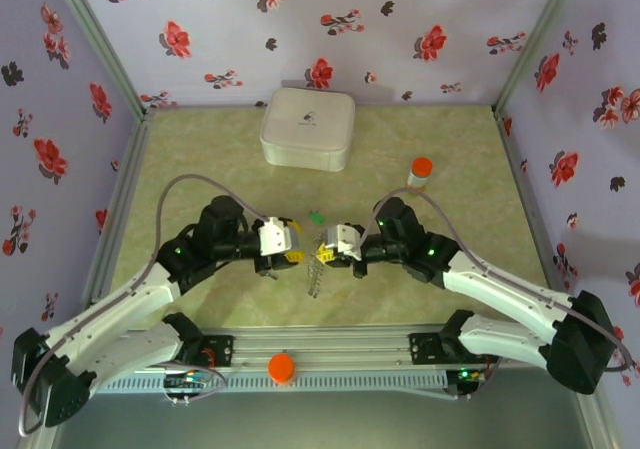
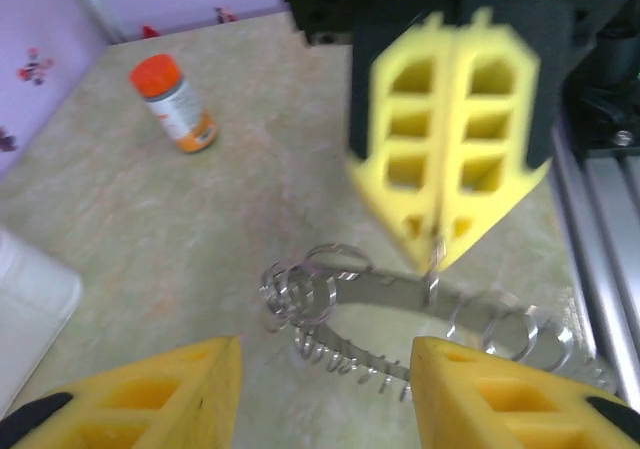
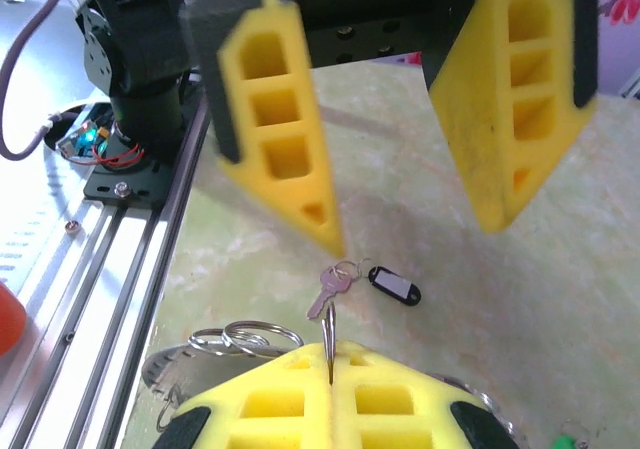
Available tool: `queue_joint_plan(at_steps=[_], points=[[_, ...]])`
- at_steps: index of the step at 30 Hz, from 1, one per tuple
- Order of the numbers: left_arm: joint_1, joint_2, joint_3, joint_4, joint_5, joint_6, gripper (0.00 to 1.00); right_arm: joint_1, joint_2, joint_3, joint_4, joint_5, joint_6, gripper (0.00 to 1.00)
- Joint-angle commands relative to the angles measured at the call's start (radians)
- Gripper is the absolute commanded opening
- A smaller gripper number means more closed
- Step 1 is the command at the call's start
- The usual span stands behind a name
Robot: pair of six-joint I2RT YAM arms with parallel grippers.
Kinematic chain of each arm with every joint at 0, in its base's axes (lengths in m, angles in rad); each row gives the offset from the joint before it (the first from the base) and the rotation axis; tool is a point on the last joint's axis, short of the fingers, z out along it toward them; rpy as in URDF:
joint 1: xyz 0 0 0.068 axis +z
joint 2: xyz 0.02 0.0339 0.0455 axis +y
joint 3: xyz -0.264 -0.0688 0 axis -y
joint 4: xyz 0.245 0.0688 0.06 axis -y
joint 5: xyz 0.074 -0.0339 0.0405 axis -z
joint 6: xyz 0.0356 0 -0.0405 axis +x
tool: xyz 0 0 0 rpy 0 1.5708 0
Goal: Put the keys on the keyring
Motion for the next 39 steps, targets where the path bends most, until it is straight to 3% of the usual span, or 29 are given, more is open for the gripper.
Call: queue_joint_plan(at_steps=[1,6,14,22,27,32,37,39], points=[[0.029,-0.026,-0.068,0.147,0.057,-0.077,0.45,-0.018,-0.031,-0.033,0.136,-0.071,0.057,0.00],[0.026,0.003,-0.144,0.358,0.189,-0.242,0.35,-0.029,-0.034,-0.053,0.207,-0.092,0.092,0.00],[0.012,0.020,-0.233,0.620,0.226,-0.399,0.30,-0.057,-0.035,-0.110,0.359,-0.142,0.188,0.00],[0.007,0.039,-0.243,0.644,0.231,-0.414,0.32,-0.058,-0.008,-0.131,0.494,-0.159,0.277,0.00],[0.006,0.043,-0.242,0.679,0.246,-0.440,0.28,-0.055,0.011,-0.141,0.537,-0.157,0.303,0.00],[0.006,0.051,-0.241,0.699,0.265,-0.462,0.19,-0.052,0.021,-0.138,0.539,-0.149,0.303,0.00],[0.006,0.059,-0.237,0.716,0.277,-0.473,0.00,-0.048,0.033,-0.139,0.550,-0.151,0.308,0.00],[0.005,0.056,-0.238,0.714,0.273,-0.465,0.00,-0.048,0.033,-0.136,0.535,-0.141,0.305,0.00]])
